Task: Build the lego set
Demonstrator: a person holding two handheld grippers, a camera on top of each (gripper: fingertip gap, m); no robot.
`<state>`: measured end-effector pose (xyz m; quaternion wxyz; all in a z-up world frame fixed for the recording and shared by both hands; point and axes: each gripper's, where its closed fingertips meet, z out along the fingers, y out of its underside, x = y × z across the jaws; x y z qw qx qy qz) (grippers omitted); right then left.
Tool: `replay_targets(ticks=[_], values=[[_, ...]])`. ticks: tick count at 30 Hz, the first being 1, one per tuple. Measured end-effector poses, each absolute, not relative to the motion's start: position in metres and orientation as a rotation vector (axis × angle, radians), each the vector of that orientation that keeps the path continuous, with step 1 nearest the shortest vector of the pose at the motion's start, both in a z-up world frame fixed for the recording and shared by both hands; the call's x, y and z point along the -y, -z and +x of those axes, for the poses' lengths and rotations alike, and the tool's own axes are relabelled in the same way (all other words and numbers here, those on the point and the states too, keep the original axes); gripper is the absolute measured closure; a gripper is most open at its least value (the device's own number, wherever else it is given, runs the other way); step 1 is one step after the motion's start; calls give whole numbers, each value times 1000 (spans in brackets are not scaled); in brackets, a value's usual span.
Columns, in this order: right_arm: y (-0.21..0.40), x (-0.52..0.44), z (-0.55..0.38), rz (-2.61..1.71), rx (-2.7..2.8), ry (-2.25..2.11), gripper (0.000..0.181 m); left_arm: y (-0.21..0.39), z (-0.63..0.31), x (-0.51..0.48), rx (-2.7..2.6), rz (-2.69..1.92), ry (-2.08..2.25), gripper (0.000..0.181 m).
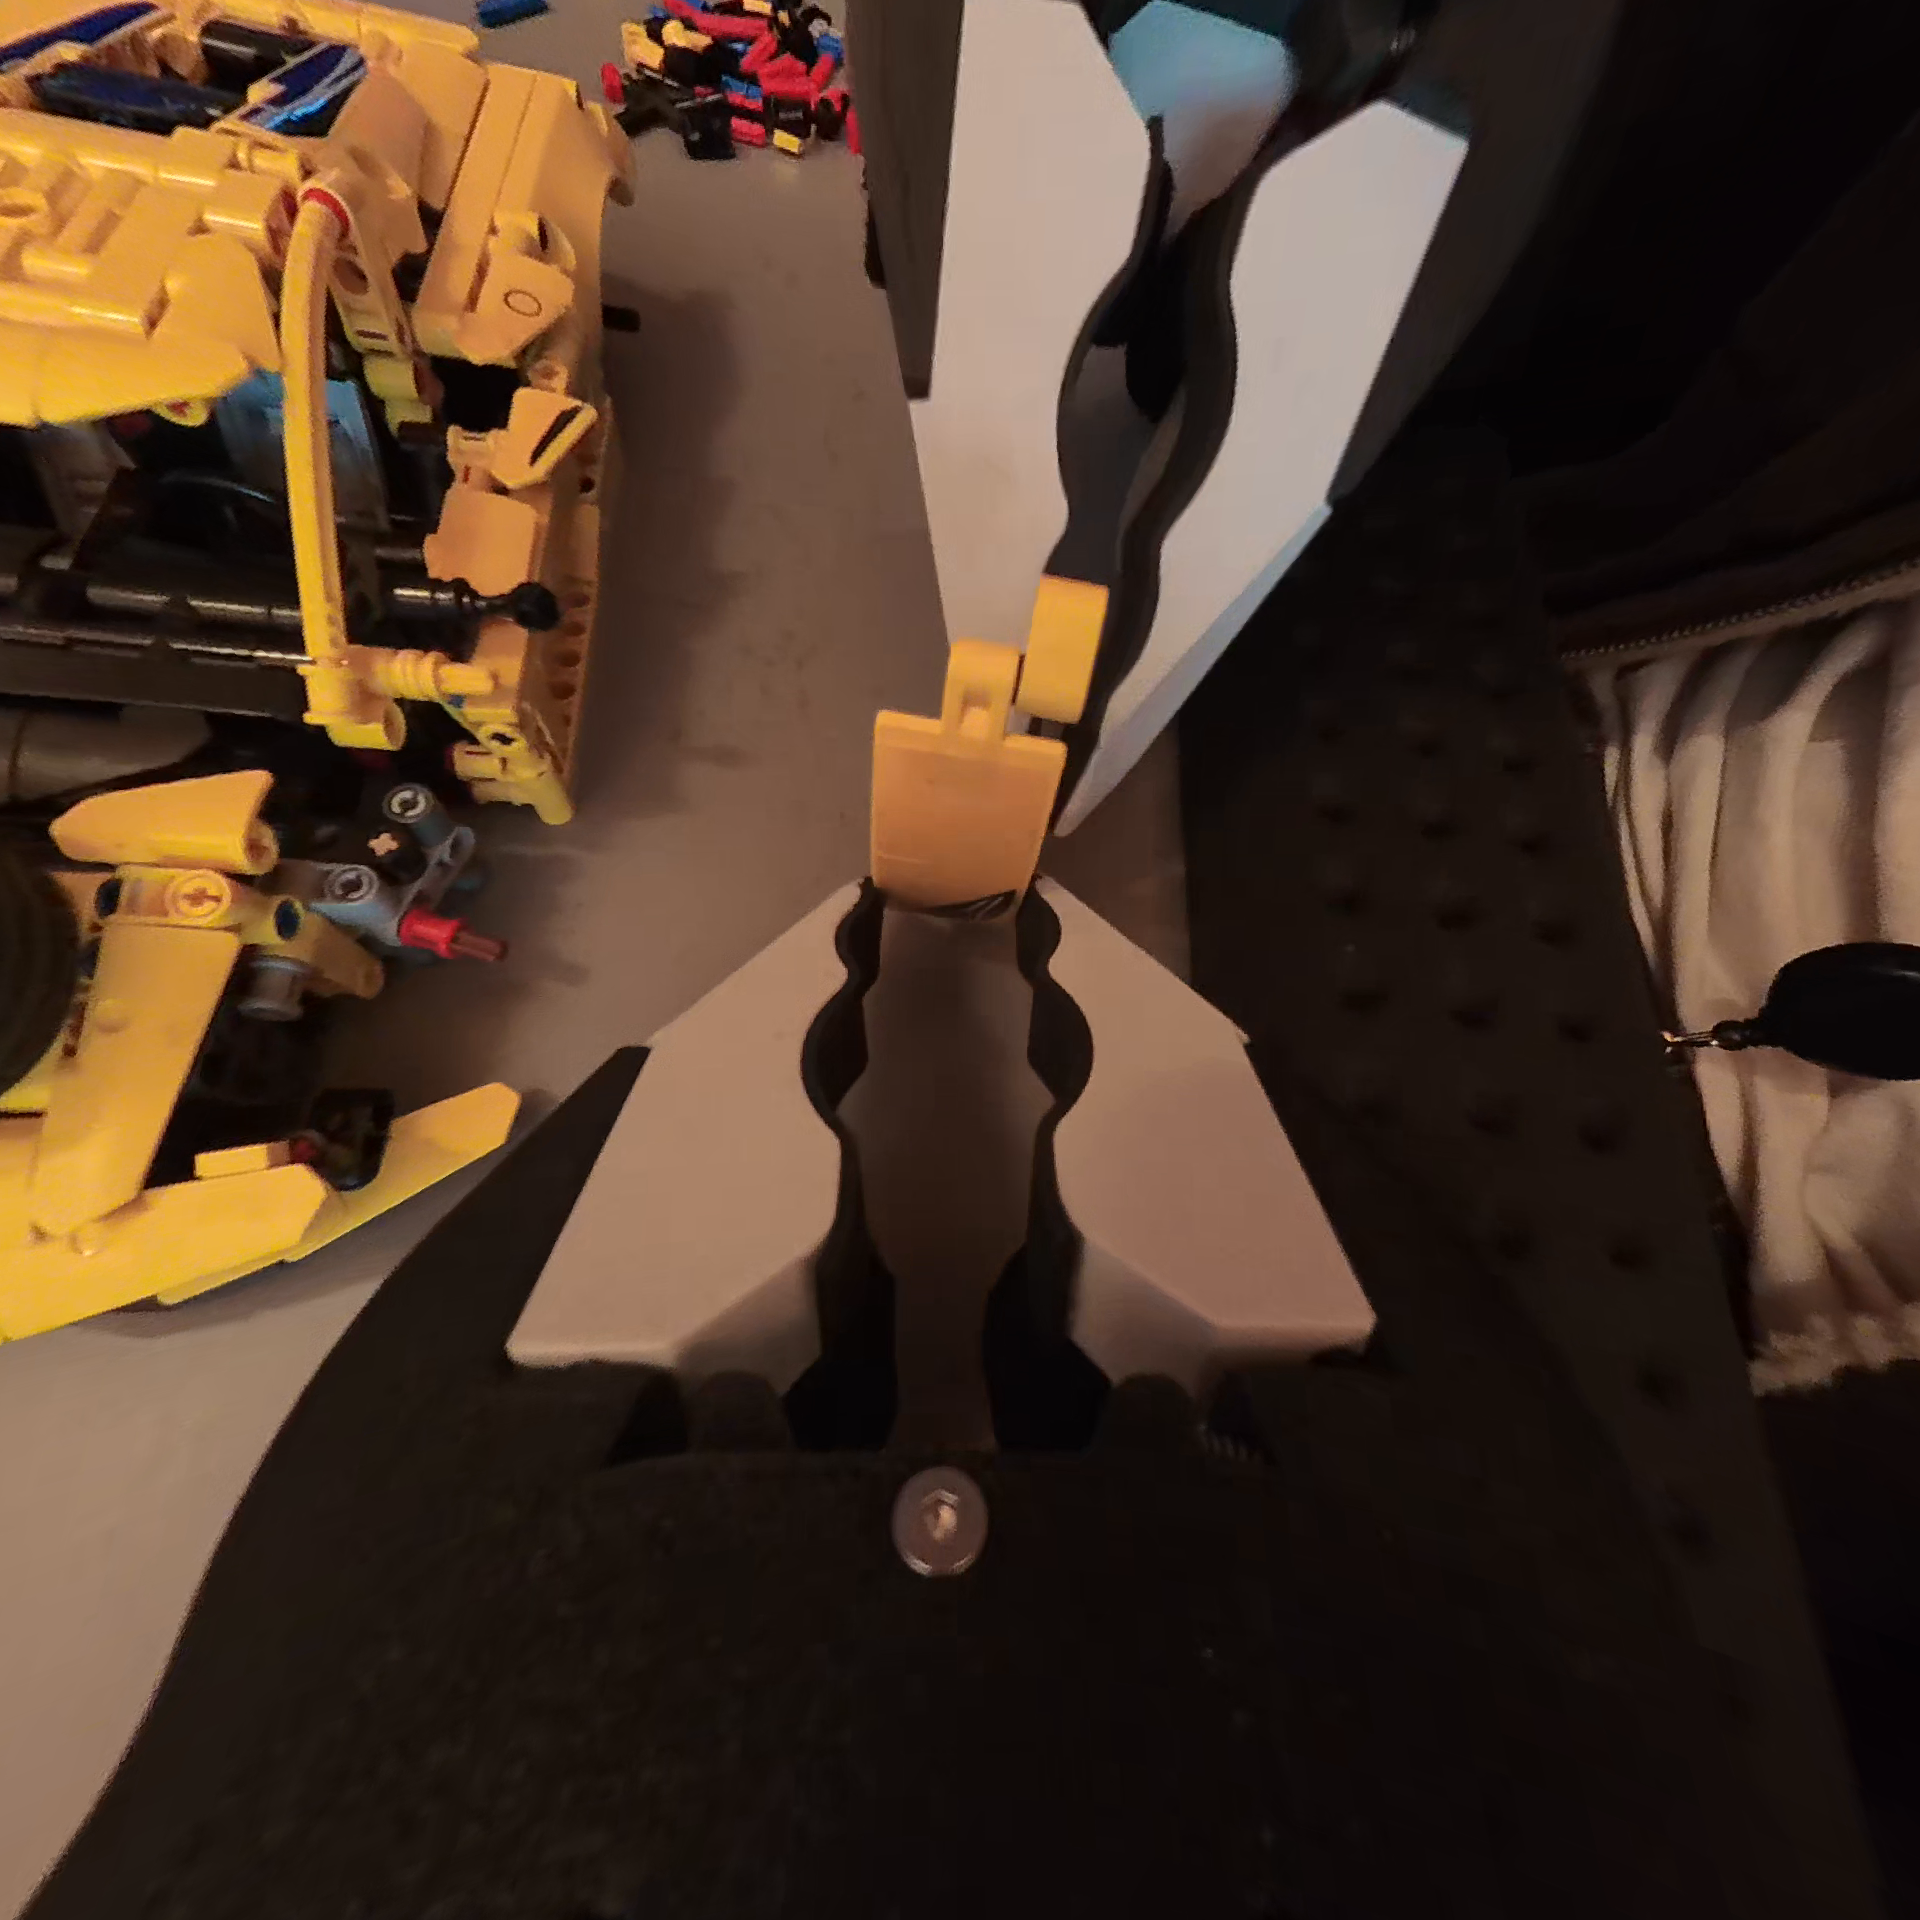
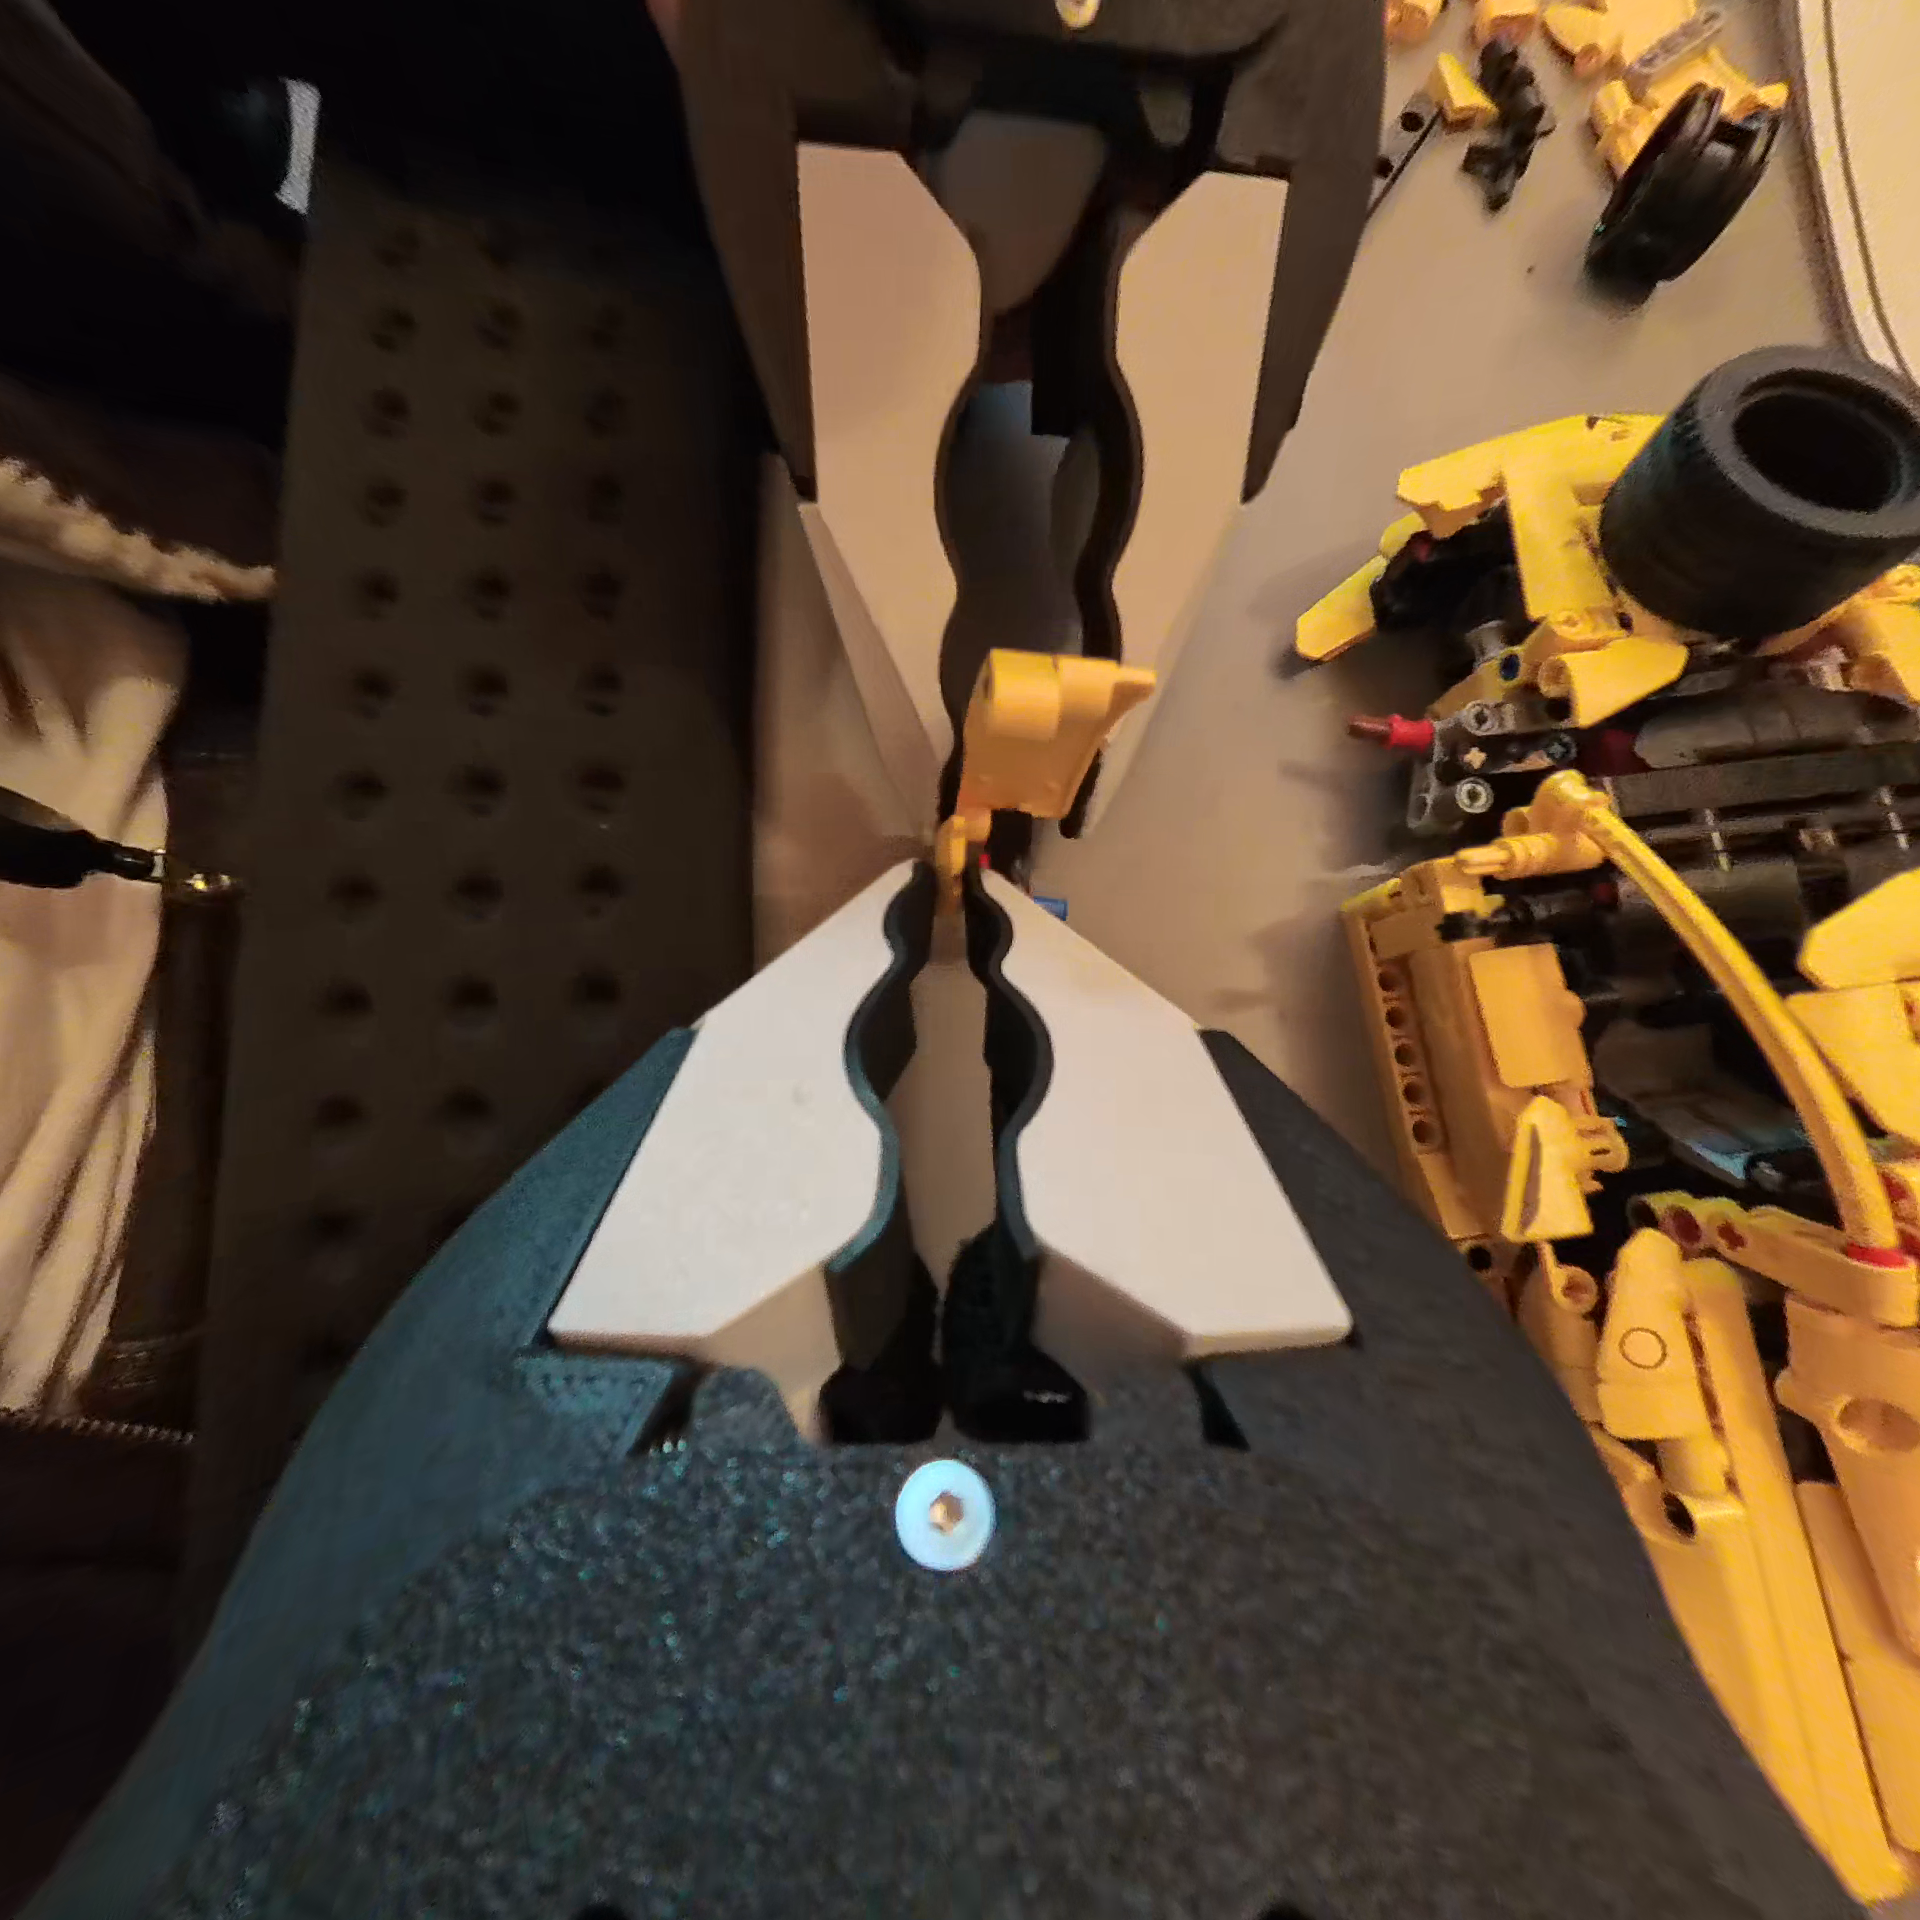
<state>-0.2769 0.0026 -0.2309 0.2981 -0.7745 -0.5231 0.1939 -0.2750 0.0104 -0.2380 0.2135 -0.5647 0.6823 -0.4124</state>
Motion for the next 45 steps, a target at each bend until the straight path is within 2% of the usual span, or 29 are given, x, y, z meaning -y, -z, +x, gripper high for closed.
replay_targets(ticks=[9, 20, 25, 35, 38, 45], values=[[231, -17, -274, -1975, 1372, -232, 174, 241, -273, -17, -1856, -1638, 1104, 156], [236, -18, -271, -2013, 1347, -297, 175, 243, -270, -20, -1845, -1648, 1070, 156], [239, -25, -269, -2028, 1309, -260, 168, 245, -269, -23, -1841, -1652, 1022, 156], [235, -30, -269, -2002, 1189, -485, 165, 240, -268, -27, -1827, -1601, 973, 156], [231, -30, -268, -2014, 1157, -520, 167, 238, -267, -28, -1815, -1597, 978, 155], [226, -32, -269, -1868, 1228, -259, 179, 239, -268, -35, -1768, -1661, 996, 156]])
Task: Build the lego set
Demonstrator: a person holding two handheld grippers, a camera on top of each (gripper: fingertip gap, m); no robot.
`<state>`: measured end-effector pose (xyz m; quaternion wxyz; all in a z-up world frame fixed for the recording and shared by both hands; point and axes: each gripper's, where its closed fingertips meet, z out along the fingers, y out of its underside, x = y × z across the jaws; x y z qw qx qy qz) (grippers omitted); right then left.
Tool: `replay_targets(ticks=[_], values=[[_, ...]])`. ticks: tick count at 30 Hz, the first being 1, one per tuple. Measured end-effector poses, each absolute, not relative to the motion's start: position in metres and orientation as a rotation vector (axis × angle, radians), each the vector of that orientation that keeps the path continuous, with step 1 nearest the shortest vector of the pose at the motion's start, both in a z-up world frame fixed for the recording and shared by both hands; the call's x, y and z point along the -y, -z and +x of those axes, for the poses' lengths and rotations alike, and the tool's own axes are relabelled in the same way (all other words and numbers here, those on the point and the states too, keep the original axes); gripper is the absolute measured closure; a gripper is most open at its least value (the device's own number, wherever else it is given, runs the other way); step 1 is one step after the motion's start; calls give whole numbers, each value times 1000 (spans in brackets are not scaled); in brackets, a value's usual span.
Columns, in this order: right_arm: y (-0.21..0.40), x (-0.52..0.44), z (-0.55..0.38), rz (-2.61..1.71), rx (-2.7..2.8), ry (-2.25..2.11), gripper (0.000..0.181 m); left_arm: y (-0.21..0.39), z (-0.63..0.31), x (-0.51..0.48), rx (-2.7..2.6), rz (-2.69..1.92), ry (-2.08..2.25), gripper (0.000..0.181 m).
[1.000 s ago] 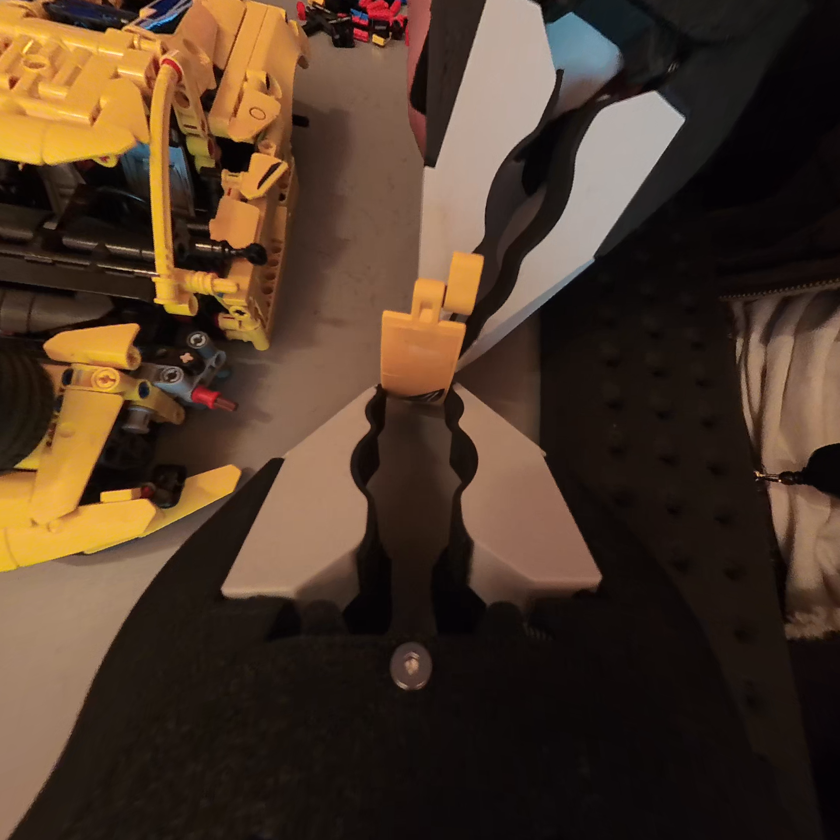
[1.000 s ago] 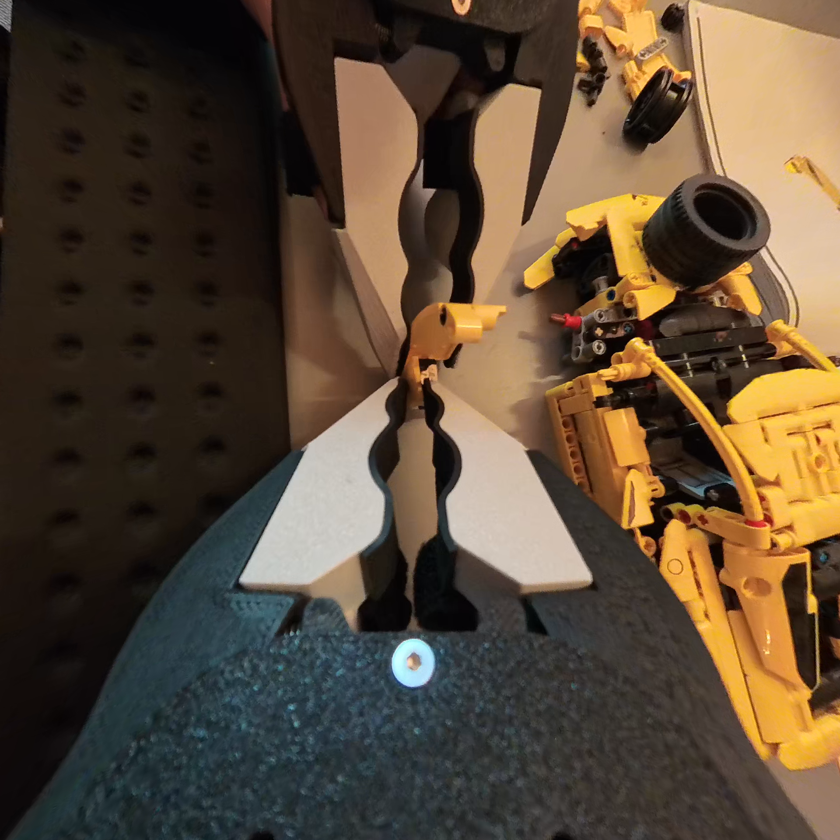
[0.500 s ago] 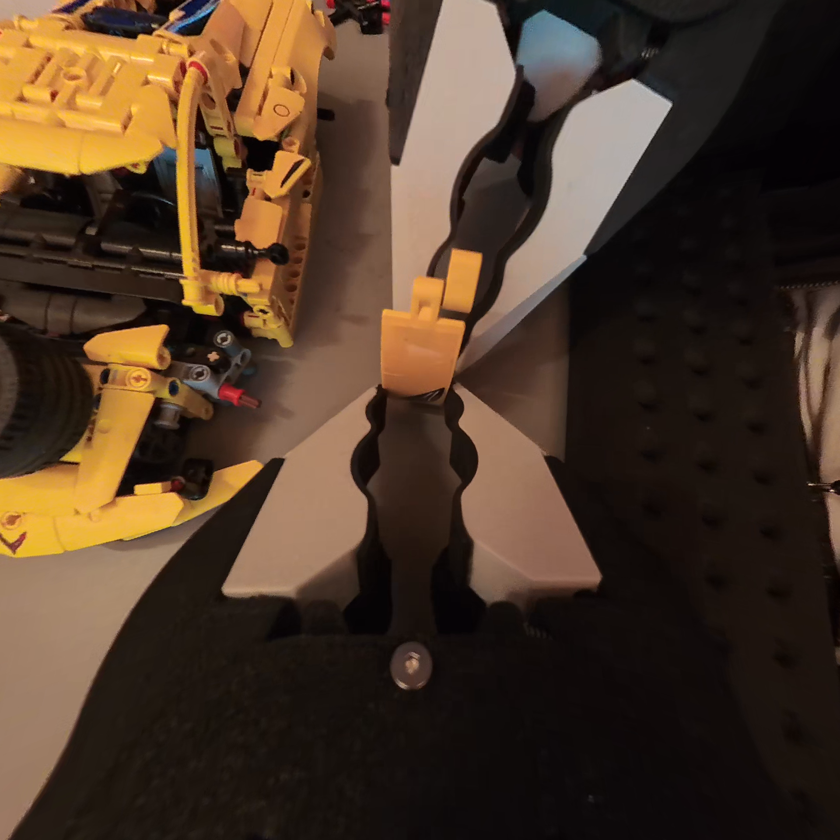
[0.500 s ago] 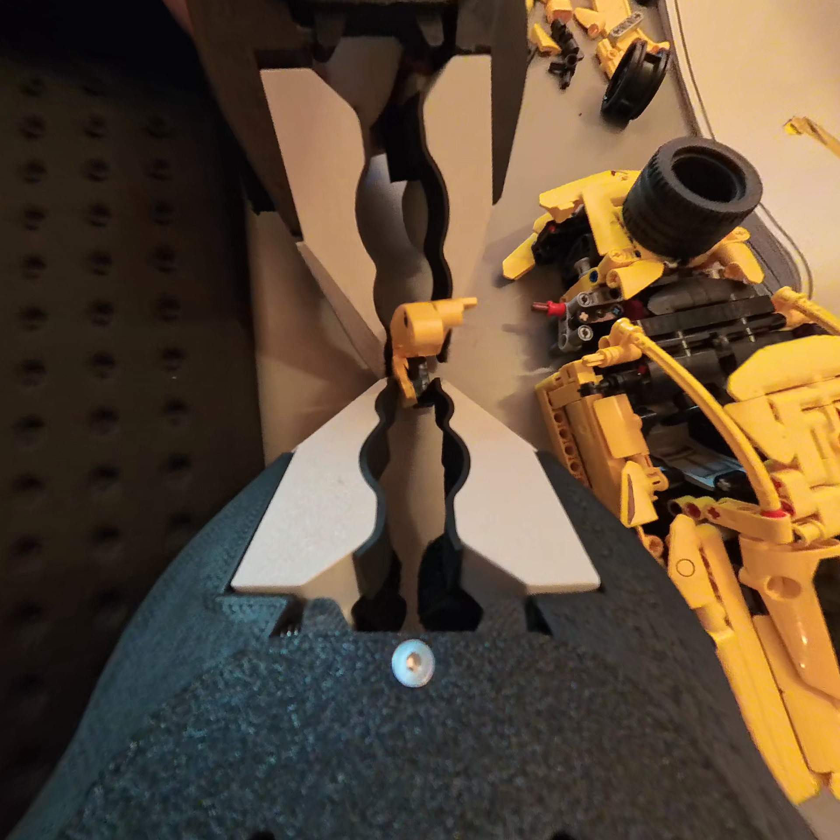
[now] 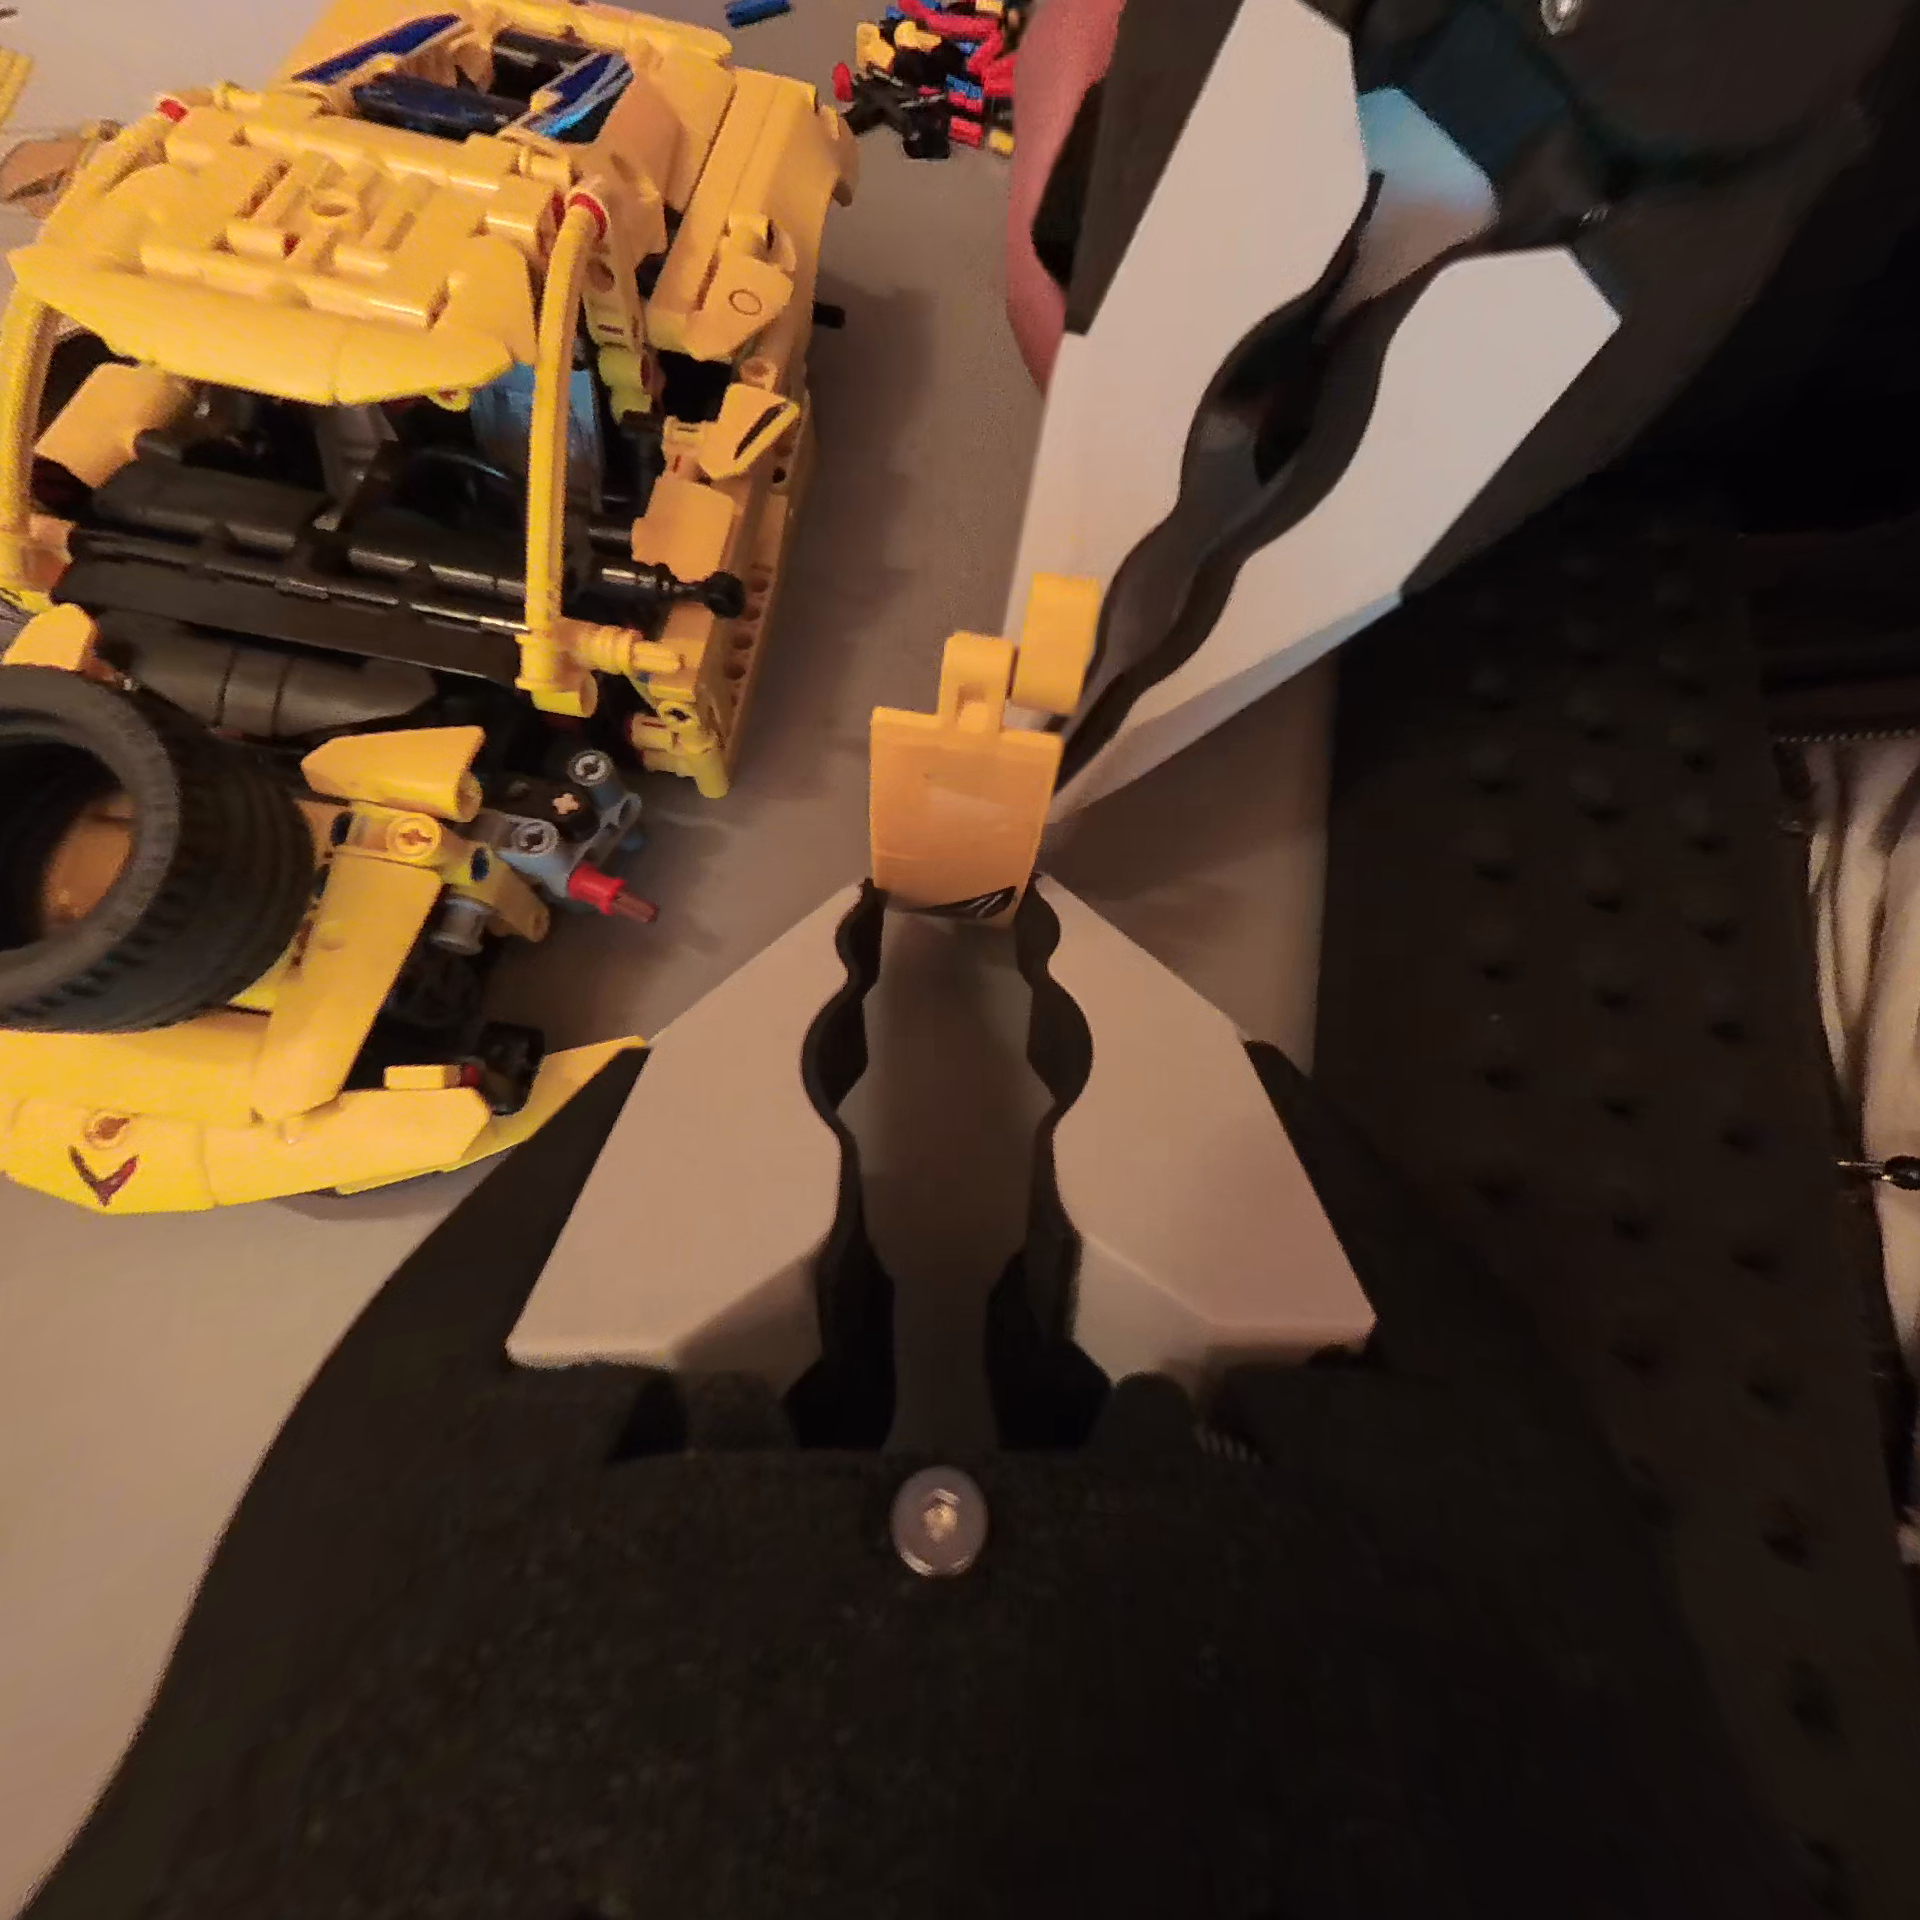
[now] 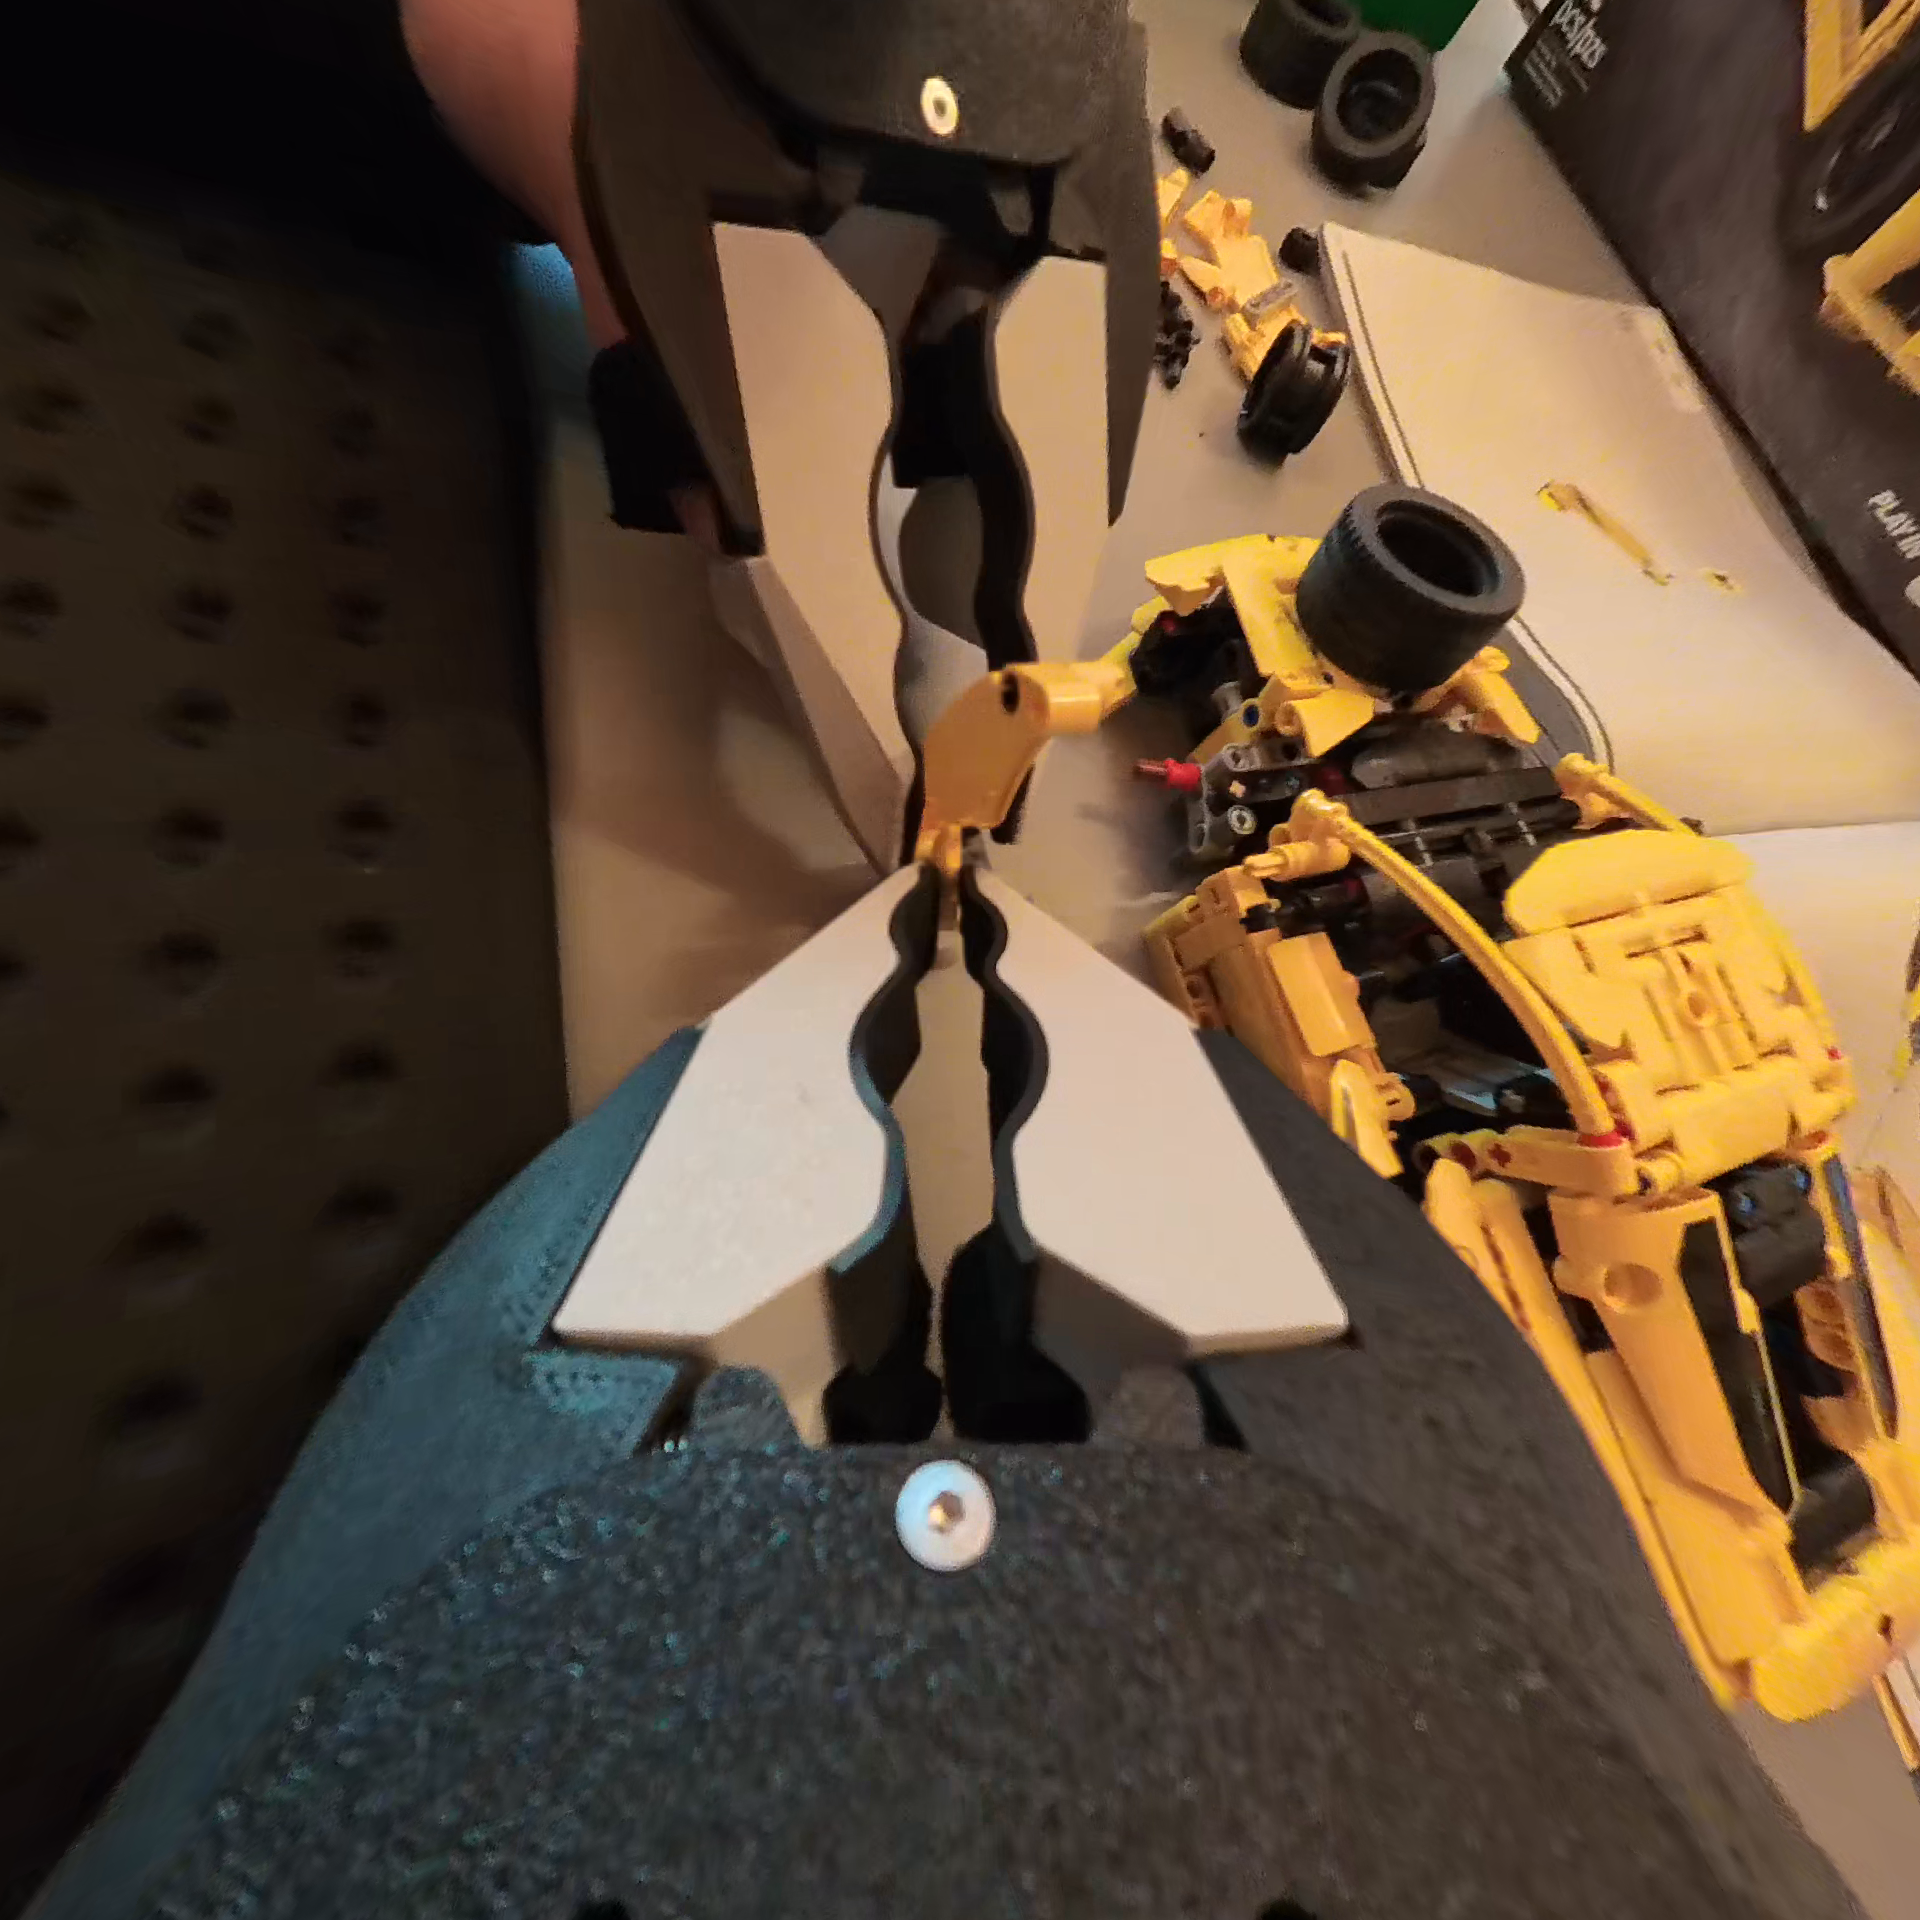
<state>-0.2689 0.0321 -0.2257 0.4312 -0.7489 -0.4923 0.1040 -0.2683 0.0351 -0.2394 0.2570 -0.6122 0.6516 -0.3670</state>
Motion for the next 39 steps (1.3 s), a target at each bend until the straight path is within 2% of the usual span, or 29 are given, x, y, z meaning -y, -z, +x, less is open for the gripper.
replay_targets(ticks=[7, 33, 39], values=[[227, -30, -269, -1905, 1219, -338, 179, 239, -269, -36, -1745, -1690, 1024, 156], [242, -29, -264, -1944, 1460, -16, 180, 247, -268, -40, -1845, -1552, 804, 155], [239, -30, -267, -1934, 1406, -113, 180, 248, -269, -40, -1848, -1559, 796, 156]])
